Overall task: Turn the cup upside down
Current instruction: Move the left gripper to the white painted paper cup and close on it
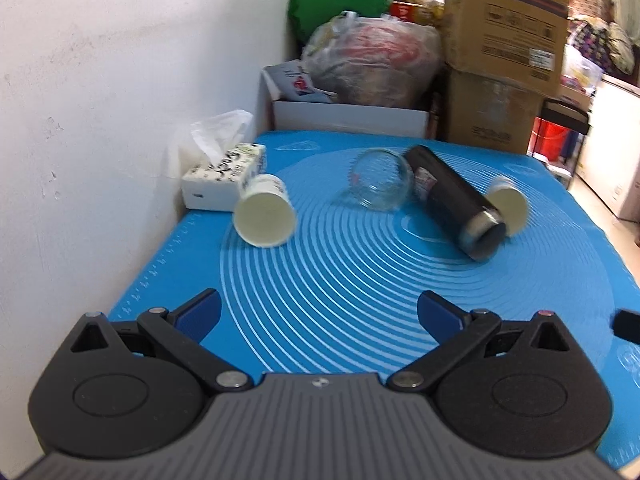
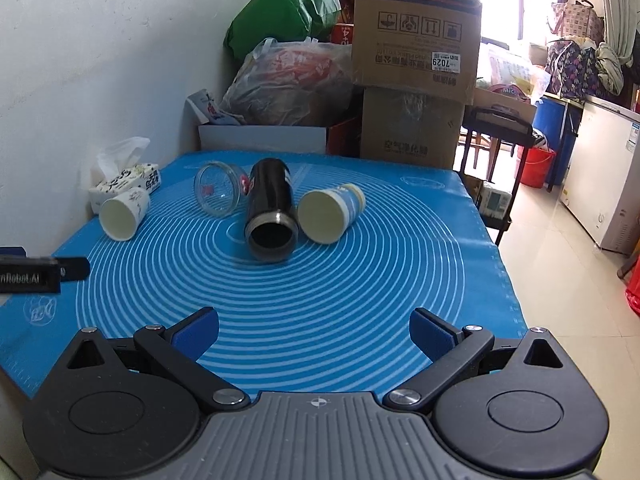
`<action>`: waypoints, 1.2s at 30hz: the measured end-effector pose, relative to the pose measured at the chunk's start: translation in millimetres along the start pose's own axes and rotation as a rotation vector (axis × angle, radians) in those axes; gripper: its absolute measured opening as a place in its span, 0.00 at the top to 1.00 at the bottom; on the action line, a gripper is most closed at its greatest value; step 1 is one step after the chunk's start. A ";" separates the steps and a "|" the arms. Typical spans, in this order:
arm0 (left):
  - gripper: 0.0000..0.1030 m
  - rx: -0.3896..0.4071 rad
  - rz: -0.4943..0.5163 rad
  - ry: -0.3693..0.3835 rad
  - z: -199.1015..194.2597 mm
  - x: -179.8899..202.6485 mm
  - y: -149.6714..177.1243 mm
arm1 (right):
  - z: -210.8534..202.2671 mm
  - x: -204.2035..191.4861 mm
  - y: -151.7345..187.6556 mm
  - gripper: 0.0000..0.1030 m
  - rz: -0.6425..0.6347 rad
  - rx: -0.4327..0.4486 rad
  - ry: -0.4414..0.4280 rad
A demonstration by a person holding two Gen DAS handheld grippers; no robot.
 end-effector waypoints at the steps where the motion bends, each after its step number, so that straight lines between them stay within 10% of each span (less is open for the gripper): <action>1: 0.00 0.000 -0.004 -0.009 7.1 -3.4 -4.8 | 3.5 1.5 -1.0 0.00 0.005 0.002 -0.004; 22: 0.01 -0.055 0.060 -0.221 191.1 -25.2 -87.3 | 72.1 28.7 -2.5 0.00 0.076 -0.050 0.031; 29: 0.38 -0.163 0.017 -0.186 215.3 -34.1 -82.1 | 78.2 34.4 -0.9 0.00 0.085 -0.056 0.049; 36: 0.48 -0.137 0.027 -0.163 196.4 -30.3 -79.3 | 76.9 34.9 -1.0 0.00 0.084 -0.059 0.051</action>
Point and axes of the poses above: each gripper's, at about its wrist camera, not at the fingertips, and z roughly the way its jaws point, x to its right, y to its underside, the point moved 1 cm from there along z, roughly the way its jaws point, and after that the axes turned 2 degrees about -x, right-handed, at the moved point
